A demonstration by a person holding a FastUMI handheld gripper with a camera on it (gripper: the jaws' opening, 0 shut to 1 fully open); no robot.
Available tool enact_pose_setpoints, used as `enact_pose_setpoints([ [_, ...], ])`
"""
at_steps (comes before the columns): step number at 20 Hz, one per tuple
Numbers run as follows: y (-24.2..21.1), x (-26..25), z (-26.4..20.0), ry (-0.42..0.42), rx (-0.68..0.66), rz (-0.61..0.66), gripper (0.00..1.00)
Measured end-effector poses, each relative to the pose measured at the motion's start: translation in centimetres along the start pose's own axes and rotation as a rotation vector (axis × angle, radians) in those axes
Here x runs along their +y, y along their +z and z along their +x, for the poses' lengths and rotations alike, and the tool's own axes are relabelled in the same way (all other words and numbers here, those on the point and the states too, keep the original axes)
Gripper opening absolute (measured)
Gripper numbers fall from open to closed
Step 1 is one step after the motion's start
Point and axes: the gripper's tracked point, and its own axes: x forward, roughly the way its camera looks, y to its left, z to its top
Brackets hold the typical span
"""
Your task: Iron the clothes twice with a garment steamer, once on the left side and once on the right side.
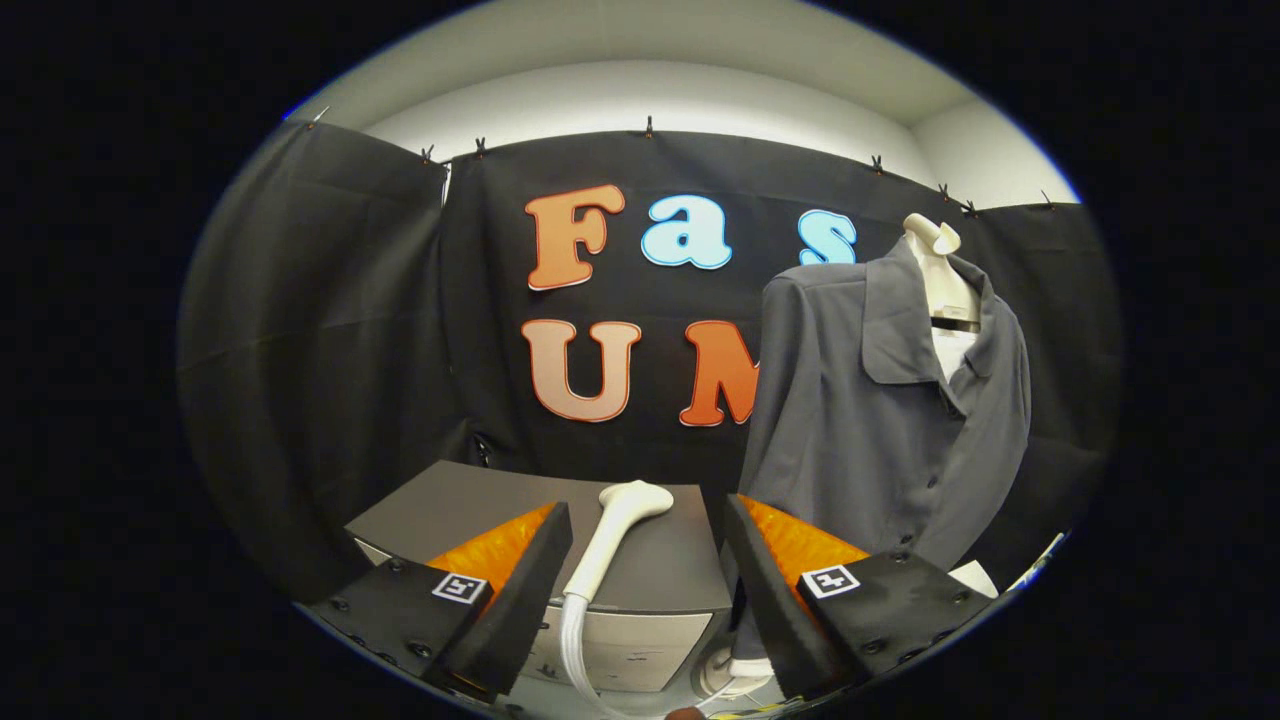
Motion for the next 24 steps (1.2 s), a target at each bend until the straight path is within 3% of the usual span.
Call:
enact_pose_setpoints([
  [13, -7.1, 4.7, 12.7, -0.06, 0.302, -0.022, 0.99],
  [24, -13.7, 3.0, 21.1, -0.171, 0.545, 0.008, 0.99],
])
